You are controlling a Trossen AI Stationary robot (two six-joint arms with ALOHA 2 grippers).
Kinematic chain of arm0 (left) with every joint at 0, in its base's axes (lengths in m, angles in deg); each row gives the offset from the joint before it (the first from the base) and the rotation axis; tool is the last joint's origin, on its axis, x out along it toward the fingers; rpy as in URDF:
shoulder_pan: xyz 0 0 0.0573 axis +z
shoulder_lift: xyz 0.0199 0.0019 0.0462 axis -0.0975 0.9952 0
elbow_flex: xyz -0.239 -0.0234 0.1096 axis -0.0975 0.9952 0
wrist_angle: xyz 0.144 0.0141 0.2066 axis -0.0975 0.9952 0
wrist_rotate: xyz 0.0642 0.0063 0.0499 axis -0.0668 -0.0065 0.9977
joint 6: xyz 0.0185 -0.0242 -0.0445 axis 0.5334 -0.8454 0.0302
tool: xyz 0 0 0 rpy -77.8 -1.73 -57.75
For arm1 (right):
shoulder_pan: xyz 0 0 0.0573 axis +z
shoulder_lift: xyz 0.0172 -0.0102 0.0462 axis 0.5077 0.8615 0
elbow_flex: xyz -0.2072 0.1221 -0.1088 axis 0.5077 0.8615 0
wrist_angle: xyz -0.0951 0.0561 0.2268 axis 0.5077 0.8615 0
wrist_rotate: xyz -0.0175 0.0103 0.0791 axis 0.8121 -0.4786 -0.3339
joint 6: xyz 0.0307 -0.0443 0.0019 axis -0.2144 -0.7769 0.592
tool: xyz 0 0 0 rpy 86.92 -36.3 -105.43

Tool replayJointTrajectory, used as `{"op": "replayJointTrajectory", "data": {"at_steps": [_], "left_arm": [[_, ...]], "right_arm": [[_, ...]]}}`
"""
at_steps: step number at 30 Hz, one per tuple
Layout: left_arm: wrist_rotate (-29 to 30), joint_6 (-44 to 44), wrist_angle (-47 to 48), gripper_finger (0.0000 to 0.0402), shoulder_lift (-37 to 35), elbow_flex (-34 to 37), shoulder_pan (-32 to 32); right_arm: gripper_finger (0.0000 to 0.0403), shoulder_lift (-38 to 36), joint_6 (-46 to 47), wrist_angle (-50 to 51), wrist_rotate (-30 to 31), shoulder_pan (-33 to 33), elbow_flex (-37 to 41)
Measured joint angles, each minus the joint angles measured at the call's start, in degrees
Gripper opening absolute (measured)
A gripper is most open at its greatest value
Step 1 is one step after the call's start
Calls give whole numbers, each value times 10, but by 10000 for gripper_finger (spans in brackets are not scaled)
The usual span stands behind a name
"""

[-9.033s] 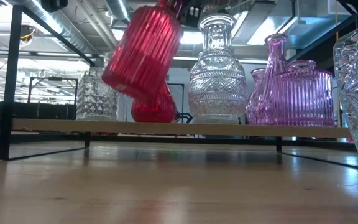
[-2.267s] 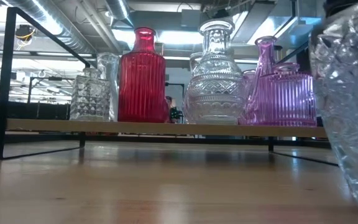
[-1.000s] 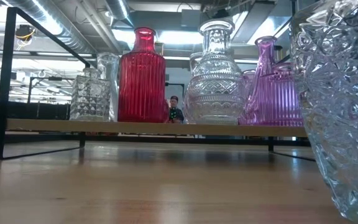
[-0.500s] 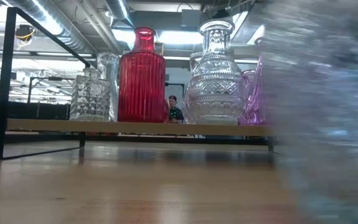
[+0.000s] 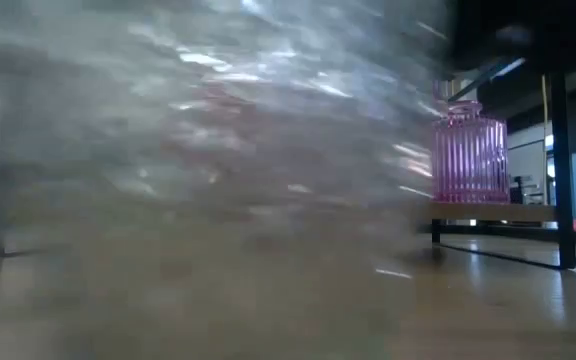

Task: Sort vases onto shelf
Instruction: Put the transparent flower vase on the shelf aligned with the other transparent flower vase

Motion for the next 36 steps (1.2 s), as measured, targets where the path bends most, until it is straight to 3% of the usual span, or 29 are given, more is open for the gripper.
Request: {"op": "replayJointTrajectory", "data": {"at_steps": [7, 10, 13, 14, 16, 17, 20, 22, 24, 26, 29, 36], "left_arm": [[-59, -16, 46, 0, -20, 0, 3], [-55, -26, 48, 0, -20, 0, 3], [-50, -97, 67, 0, -18, 2, 5], [-99, -142, 67, 0, -14, 10, 16], [-254, -203, 44, 0, 17, 45, 41], [-298, -217, 4, 0, 43, 66, 45], [-384, -260, -187, 0, 133, 115, 44], [-438, -293, -331, 0, 211, 106, 50], [-453, -326, -410, 0, 293, 94, 58], [-433, -341, -471, 0, 344, 63, 63], [-435, -349, -432, 0, 367, 35, 79], [-422, -303, -318, 0, 321, 21, 109]], "right_arm": [[53, 47, -39, -3, -7, -33, -66], [53, 52, -57, 4, -16, -41, -79], [53, 53, -57, 41, -16, -45, -80], [53, 52, -50, 54, -15, -45, -80], [53, 46, -43, 75, -15, -43, -79], [53, 41, -43, 81, -16, -43, -79], [53, 24, -45, 100, -22, -42, -79], [53, 10, -47, 131, -18, -42, -79], [53, -5, -54, 151, -16, -42, -79], [53, -23, -87, 158, -22, -42, -79], [53, -42, -124, 161, -31, -42, -80], [53, -56, -168, 179, -37, -42, -80]]}}
